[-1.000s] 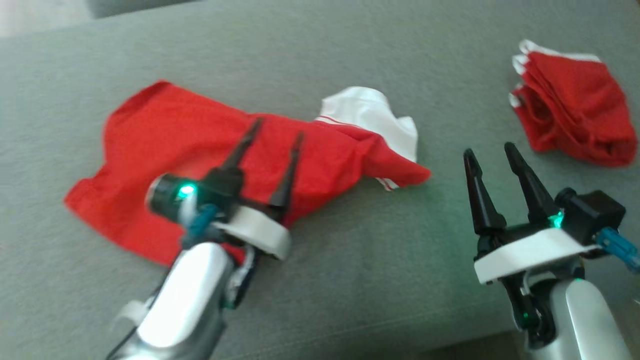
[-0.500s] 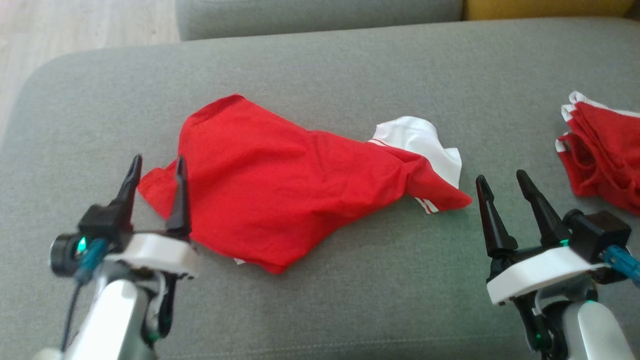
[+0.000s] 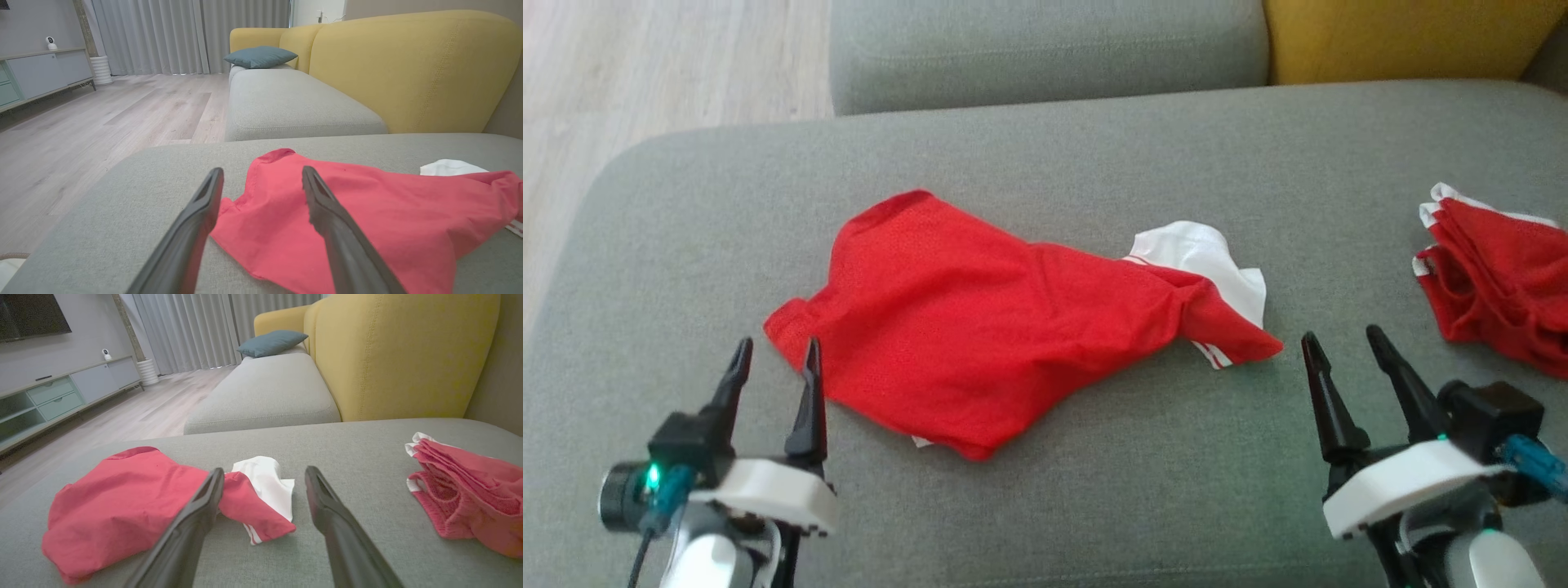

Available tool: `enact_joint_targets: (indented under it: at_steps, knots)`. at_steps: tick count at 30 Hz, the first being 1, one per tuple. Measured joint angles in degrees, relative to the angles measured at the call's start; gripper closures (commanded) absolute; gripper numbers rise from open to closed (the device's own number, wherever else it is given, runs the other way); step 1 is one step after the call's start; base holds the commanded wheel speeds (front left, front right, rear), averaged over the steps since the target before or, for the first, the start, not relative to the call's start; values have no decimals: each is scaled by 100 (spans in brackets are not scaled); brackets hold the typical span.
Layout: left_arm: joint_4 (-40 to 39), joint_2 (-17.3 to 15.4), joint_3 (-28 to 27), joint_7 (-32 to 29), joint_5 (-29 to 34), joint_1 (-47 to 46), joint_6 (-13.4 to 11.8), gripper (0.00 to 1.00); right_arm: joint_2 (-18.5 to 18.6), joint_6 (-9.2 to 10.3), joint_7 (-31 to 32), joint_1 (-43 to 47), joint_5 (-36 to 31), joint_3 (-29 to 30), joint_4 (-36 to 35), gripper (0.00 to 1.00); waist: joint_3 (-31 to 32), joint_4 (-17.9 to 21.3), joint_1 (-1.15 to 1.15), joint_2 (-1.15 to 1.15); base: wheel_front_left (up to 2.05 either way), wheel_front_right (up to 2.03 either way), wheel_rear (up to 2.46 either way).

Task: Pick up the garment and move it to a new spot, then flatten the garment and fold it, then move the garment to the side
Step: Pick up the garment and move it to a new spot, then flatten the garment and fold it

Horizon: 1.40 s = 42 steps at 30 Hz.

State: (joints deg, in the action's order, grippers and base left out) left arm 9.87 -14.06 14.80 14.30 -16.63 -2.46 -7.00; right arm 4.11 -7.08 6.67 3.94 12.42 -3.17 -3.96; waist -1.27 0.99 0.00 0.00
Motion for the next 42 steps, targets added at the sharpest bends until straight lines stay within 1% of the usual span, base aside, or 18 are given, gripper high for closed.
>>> enact_joint_targets:
  at_steps: [9, 31, 37, 42]
  knots:
    - [-32, -13, 93, 0, 44, 198, -37, 0, -4, 0, 91, 164, -43, 31, -154, 0, 117, 45, 0, 0, 0, 0, 0]
    - [-49, -56, 145, -1, 44, 191, -109, 0, -36, 0, 99, 163, -83, 75, -215, 0, 28, 12, 0, 0, 0, 0, 0]
    - [-62, -68, 198, -1, 44, 137, -142, 0, -36, 0, 99, 157, -83, 126, -171, 0, -53, -20, 0, 0, 0, 0, 0]
    - [-129, -69, 301, -1, 145, -82, -142, 0, -10, 0, 144, 113, -66, 168, 32, 0, -212, -88, 0, 0, 0, 0, 0]
